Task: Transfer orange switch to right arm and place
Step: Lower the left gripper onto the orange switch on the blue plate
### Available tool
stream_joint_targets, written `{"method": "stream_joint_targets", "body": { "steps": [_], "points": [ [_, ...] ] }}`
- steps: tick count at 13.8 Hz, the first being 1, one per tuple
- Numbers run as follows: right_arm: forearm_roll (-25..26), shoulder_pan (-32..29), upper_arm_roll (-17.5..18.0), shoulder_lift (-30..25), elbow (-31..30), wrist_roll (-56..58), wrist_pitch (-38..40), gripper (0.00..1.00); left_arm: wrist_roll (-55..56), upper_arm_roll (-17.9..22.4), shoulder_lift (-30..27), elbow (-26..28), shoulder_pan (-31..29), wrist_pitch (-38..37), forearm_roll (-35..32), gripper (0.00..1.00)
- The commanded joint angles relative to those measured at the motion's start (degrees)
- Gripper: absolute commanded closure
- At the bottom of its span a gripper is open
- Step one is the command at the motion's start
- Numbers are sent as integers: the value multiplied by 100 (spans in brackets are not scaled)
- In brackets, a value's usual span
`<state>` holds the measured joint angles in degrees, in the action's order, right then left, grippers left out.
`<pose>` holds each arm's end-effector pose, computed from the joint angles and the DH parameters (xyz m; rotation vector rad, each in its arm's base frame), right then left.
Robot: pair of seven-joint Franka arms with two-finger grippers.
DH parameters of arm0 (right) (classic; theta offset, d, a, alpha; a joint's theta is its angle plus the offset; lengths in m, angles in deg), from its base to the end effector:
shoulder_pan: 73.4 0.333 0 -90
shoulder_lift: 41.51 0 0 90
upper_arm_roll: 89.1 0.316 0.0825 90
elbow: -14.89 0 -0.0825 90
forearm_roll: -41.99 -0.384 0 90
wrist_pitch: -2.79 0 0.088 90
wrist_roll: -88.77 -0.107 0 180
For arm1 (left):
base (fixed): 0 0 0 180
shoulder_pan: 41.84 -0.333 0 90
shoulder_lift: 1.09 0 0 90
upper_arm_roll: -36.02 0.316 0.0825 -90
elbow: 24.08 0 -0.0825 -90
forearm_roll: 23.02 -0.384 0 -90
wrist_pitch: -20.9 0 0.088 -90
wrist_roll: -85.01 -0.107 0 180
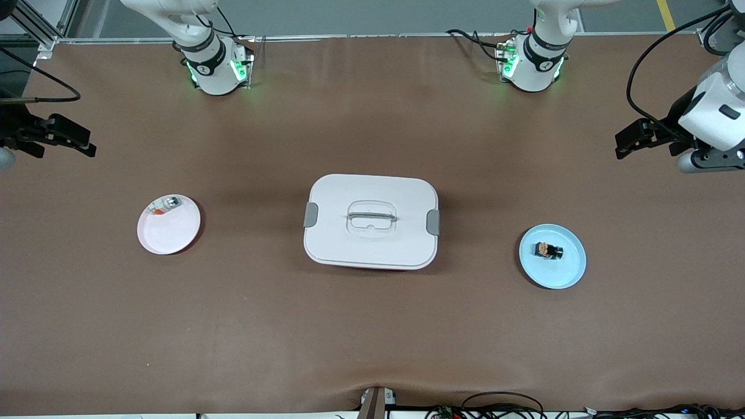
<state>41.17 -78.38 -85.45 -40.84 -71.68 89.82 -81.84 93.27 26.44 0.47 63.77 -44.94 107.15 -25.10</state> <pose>0.5487 -0.0113 0.6380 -3.1248 0.0060 0.0706 0.5531 -0.0574 0.6217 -3.1017 -0.0502 0.0780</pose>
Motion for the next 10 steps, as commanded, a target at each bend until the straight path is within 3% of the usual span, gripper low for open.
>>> {"method": "stream_joint_targets", "body": {
  "steps": [1,4,6,10],
  "points": [
    [21,-20,-14,3,114,18,86,0,-88,-26,-77,-85,-42,-91,15,0],
    [38,-29,-14,12,114,18,78,0,-9,-17,10,-137,-16,-92,-3,0],
    [39,-38,-14,21,114,-8,78,0,-9,0,352,-137,-68,92,-11,0],
    [30,-82,-14,56,149,9,69,0,-70,36,1020,152,-218,1383,-12,0]
  ]
}}
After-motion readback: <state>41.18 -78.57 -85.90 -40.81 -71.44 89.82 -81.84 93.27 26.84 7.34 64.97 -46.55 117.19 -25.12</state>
